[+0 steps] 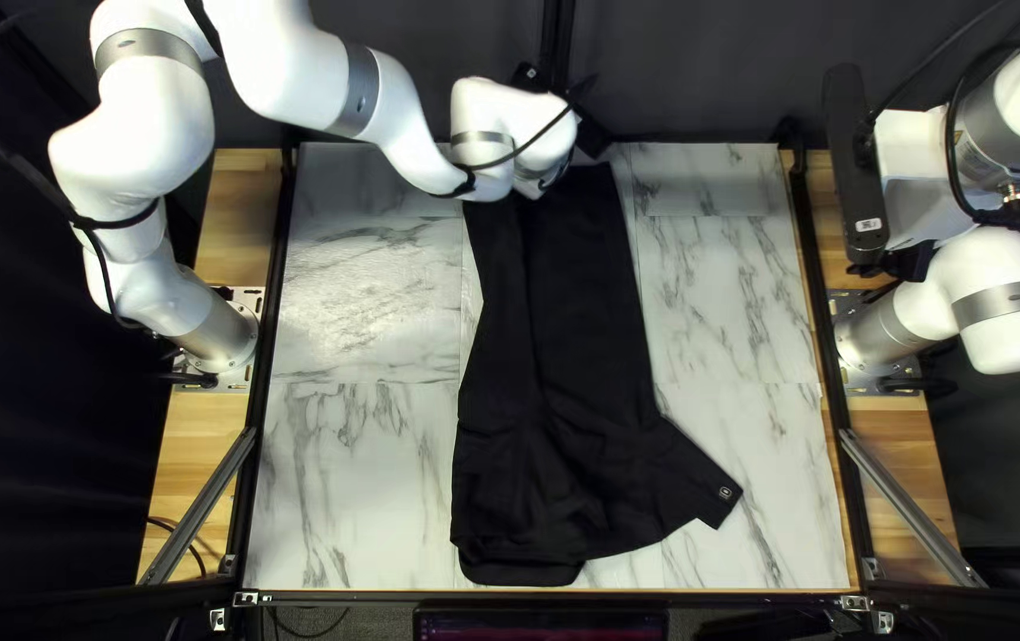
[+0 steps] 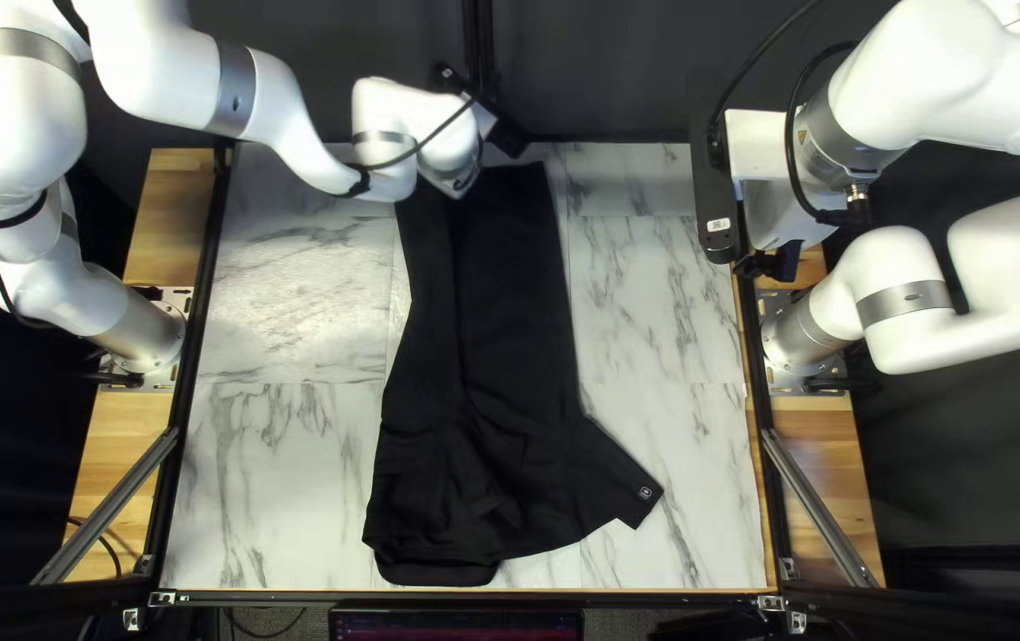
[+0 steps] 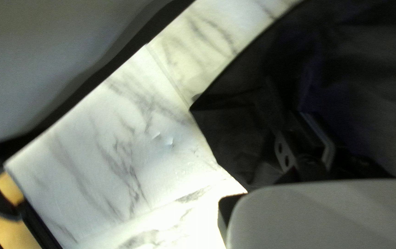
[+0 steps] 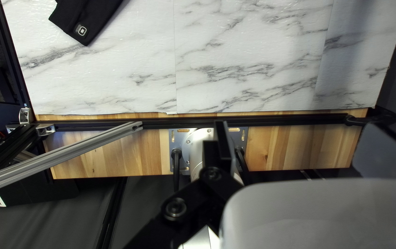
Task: Fold t-shirt
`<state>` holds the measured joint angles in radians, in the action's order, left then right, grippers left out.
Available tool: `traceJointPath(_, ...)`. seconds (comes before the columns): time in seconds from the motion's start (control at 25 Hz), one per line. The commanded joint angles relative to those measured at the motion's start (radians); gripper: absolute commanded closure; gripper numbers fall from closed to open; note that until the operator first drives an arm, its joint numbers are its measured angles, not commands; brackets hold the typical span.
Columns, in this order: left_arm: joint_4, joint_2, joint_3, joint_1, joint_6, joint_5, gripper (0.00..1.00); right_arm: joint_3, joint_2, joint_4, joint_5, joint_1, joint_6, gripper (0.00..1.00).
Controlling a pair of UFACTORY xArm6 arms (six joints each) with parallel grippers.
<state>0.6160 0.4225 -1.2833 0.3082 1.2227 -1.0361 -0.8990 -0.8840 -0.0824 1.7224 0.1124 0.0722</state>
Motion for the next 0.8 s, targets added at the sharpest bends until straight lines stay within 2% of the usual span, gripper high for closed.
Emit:
traceJointPath(0.04, 0.030, -0.033, -0.005, -0.023, 0.049, -0.063, 1.00, 0.000, 0.000, 0.000, 0.000, 0.000, 0.000, 0.00)
traceJointPath(0.24, 0.046, -0.095, 0.039, -0.041, 0.086, -0.104, 1.00, 0.000, 0.000, 0.000, 0.000, 0.000, 0.000, 0.00)
traceJointPath(0.8, 0.061, -0.177, 0.118, -0.042, 0.162, -0.139, 1.00, 0.000, 0.000, 0.000, 0.000, 0.000, 0.000, 0.00)
